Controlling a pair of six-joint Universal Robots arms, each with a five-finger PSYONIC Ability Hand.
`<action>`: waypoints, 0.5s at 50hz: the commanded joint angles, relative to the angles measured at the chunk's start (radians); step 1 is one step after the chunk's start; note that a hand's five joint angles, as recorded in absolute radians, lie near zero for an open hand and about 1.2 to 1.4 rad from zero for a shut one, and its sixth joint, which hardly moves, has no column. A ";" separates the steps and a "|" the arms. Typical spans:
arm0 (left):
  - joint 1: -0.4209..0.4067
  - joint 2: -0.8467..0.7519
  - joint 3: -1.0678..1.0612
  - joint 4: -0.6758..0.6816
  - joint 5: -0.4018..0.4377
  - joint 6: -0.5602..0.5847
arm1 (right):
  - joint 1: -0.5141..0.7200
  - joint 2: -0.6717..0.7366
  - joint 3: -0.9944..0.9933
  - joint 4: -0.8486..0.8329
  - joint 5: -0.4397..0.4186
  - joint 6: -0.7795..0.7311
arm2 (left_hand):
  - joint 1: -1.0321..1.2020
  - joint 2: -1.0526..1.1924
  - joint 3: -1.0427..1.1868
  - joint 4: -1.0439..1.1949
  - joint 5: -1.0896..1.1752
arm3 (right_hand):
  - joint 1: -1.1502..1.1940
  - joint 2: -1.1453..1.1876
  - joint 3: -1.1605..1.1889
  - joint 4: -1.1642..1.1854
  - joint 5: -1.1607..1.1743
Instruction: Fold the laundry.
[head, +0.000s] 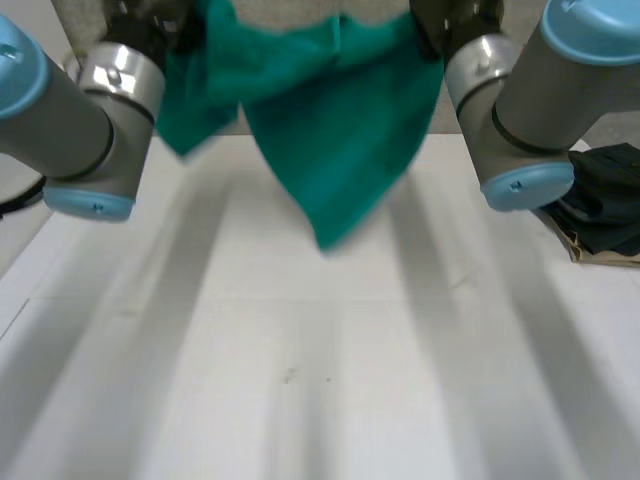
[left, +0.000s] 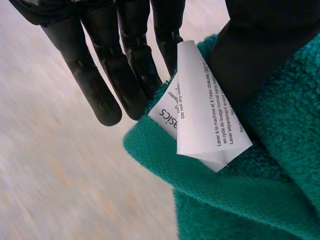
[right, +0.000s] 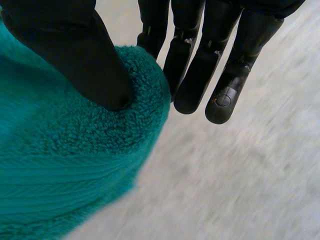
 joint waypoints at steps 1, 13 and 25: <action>-0.005 0.115 -0.125 0.081 0.003 -0.002 | 0.048 -0.129 0.127 -0.065 -0.007 -0.002 | 0.309 0.205 0.208 0.195 0.280 | 0.402 0.228 0.213 0.204 0.230; 0.006 0.080 -0.535 0.083 0.007 0.010 | 0.084 -0.232 0.704 -0.042 -0.033 -0.018 | 0.292 0.188 0.191 0.178 0.263 | 0.402 0.228 0.213 0.204 0.230; -0.006 0.124 -0.748 -0.065 0.007 0.102 | 0.088 -0.183 0.933 -0.045 -0.039 -0.034 | -0.471 -0.575 -0.572 -0.586 -0.500 | 0.402 0.228 0.213 0.204 0.230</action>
